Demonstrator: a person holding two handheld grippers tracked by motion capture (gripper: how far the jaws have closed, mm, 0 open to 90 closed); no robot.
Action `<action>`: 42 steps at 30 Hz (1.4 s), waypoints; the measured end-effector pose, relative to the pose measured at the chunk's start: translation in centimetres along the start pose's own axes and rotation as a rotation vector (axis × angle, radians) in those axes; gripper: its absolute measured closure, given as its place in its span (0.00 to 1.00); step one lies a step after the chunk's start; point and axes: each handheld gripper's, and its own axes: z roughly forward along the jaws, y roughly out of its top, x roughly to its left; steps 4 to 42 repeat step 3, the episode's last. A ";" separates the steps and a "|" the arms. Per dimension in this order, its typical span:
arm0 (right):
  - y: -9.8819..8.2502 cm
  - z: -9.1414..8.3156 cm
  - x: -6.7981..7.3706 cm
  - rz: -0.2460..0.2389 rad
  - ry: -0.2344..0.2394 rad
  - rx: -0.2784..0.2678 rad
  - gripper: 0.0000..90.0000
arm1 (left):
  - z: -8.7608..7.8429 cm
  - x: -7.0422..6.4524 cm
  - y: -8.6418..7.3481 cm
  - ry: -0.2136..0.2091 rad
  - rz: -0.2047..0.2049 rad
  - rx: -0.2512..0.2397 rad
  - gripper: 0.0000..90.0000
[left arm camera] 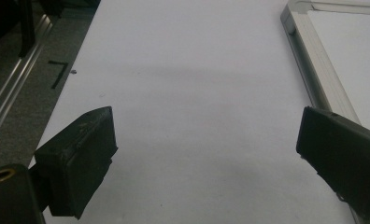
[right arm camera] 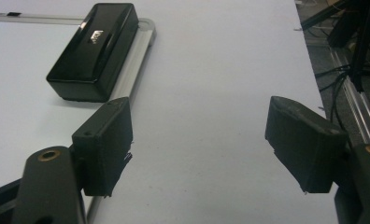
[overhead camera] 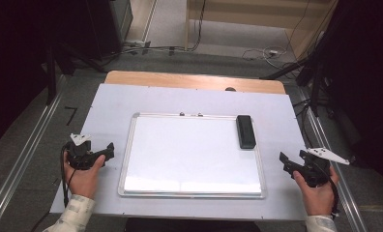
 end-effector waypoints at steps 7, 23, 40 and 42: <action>-0.1 0.2 -0.4 0.006 -0.009 0.001 0.24 | 0.0 0.0 0.0 -0.001 -0.001 0.000 0.06; -0.1 0.2 -0.4 0.006 -0.009 0.001 0.24 | 0.0 0.0 0.0 -0.001 -0.001 0.000 0.06; -0.1 0.2 -0.4 0.006 -0.009 0.001 0.24 | 0.0 0.0 0.0 -0.001 -0.001 0.000 0.06; -0.1 0.2 -0.4 0.006 -0.009 0.001 0.24 | 0.0 0.0 0.0 -0.001 -0.001 0.000 0.06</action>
